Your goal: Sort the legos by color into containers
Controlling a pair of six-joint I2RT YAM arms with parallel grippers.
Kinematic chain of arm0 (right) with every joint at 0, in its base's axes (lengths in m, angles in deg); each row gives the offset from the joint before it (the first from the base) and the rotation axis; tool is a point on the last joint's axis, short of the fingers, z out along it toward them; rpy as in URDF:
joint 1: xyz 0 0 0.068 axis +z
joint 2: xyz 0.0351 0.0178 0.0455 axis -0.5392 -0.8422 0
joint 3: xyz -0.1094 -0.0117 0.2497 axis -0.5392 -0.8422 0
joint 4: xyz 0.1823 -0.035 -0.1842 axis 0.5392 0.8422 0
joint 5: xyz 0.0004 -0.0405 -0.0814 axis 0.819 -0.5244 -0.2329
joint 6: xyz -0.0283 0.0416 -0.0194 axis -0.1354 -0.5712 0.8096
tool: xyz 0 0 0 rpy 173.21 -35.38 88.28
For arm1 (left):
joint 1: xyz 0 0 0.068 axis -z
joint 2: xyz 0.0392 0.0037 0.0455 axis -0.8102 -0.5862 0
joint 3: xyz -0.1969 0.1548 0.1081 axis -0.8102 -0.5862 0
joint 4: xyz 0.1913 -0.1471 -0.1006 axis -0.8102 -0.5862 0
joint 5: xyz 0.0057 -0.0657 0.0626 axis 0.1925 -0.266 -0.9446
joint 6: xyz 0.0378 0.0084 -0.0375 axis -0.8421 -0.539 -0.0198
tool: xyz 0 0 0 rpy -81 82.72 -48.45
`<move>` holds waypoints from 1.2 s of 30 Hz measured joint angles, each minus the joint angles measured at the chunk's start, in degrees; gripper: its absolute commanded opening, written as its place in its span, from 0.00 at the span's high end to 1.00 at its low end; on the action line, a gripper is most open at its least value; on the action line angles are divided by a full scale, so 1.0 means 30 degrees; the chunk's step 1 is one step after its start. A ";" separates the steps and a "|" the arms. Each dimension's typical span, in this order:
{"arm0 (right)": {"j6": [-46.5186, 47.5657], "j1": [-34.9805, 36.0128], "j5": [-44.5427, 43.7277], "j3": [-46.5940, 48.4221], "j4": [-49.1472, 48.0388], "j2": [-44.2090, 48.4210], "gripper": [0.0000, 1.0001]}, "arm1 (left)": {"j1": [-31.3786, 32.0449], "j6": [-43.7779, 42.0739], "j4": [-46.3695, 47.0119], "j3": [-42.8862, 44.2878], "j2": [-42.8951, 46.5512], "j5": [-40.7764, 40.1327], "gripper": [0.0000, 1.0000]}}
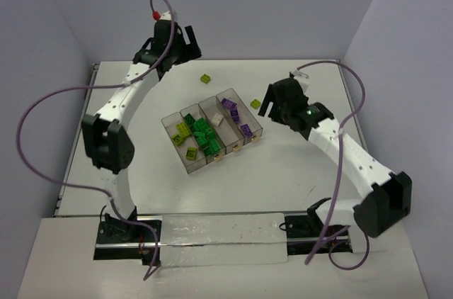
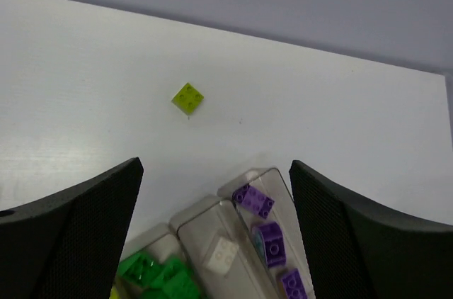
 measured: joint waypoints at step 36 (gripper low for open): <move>-0.1768 -0.3240 0.2873 1.3632 0.1723 -1.9243 0.33 | 0.0007 0.0637 -0.2842 -1.1969 1.5578 -0.1992 0.07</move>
